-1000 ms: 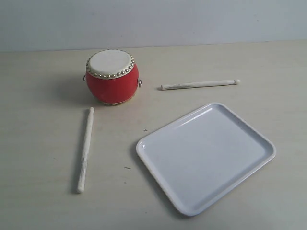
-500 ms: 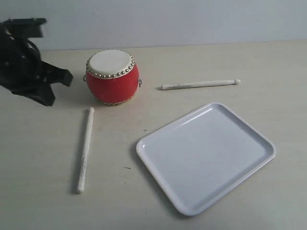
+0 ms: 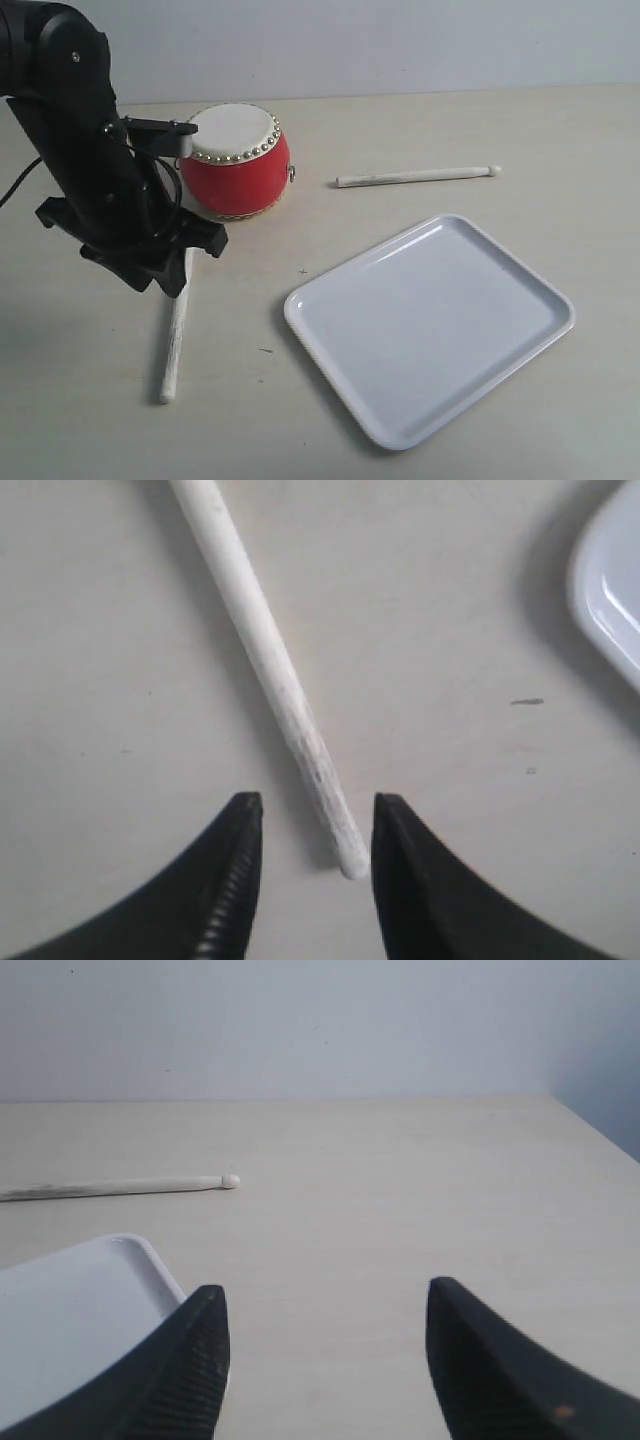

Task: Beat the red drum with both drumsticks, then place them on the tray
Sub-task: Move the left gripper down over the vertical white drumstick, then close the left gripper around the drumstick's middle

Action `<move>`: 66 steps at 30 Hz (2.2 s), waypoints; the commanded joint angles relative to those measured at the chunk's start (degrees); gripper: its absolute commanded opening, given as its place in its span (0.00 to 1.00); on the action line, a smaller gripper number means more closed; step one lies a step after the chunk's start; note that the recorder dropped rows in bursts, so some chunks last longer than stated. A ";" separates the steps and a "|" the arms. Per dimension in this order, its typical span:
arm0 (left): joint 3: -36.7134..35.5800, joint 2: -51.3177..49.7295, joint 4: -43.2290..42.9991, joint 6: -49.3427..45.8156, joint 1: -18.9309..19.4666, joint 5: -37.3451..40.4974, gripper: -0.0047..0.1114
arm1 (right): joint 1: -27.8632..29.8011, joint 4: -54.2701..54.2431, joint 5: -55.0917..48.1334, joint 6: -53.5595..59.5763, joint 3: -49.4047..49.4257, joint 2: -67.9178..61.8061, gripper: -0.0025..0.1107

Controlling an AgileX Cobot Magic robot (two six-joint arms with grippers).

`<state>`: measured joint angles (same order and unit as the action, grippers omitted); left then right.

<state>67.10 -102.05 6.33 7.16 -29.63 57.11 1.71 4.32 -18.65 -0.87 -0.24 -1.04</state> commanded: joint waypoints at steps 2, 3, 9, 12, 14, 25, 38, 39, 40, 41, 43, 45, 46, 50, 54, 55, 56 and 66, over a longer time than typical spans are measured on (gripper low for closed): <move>-1.56 0.12 -0.11 8.48 -0.22 0.29 0.36 | 0.27 0.09 0.74 0.16 0.24 0.33 0.52; -2.11 0.12 -0.11 9.42 -0.22 -0.12 0.36 | 0.27 0.09 0.74 0.16 0.24 0.33 0.52; -4.48 0.12 -0.11 10.10 -0.22 -2.64 0.36 | 0.27 0.09 0.74 0.16 0.24 0.33 0.52; -4.48 0.12 0.09 10.92 -0.22 -2.89 0.36 | 0.27 0.09 0.74 0.16 0.24 0.33 0.52; -4.48 0.12 0.23 11.33 -0.22 -2.89 0.36 | 0.27 0.09 0.74 0.16 0.24 0.33 0.52; -4.48 0.12 0.11 11.93 -0.22 -3.33 0.36 | 0.27 0.09 0.74 0.16 0.24 0.33 0.52; -6.03 -1.02 0.11 12.87 -0.22 -6.14 0.36 | 0.27 0.09 0.74 0.16 0.24 0.33 0.52; -6.53 -1.27 0.11 12.87 -0.22 -6.61 0.36 | 0.27 0.09 0.74 0.16 0.24 0.33 0.52; -7.07 -1.63 0.24 12.87 -0.22 -7.28 0.36 | 0.27 0.09 0.74 0.16 0.24 0.33 0.52; -7.52 -1.73 0.24 12.87 -0.22 -8.05 0.36 | 0.27 0.09 0.74 0.16 0.24 0.33 0.52; -8.73 -1.87 0.34 12.87 -0.22 -10.16 0.36 | 0.27 0.09 0.74 0.16 0.24 0.33 0.52; -9.87 -1.87 0.34 12.87 -0.22 -11.67 0.36 | 0.27 0.09 0.74 0.16 0.24 0.33 0.52; -10.39 -1.87 0.34 12.87 -0.22 -12.39 0.36 | 0.27 0.09 0.74 0.16 0.24 0.33 0.52; -12.30 -1.87 0.34 12.87 -0.31 -15.76 0.36 | 0.27 0.09 0.74 0.16 0.24 0.33 0.52; -13.52 -1.87 0.50 12.87 -0.53 -18.08 0.36 | 0.27 0.09 0.74 0.16 0.24 0.33 0.52; -13.63 -1.87 0.50 12.87 -0.77 -18.61 0.36 | 0.27 0.09 0.74 0.16 0.24 0.33 0.52; -13.63 -1.87 0.50 12.87 -1.25 -18.61 0.36 | 0.27 0.09 0.74 0.16 0.24 0.33 0.52; -13.63 -1.87 -2.42 16.93 -4.62 -20.71 0.36 | 0.27 0.09 0.74 0.16 0.24 0.33 0.52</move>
<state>53.63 -103.98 5.94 21.63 -33.98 37.14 1.71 4.32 -18.65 -0.87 -0.24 -1.04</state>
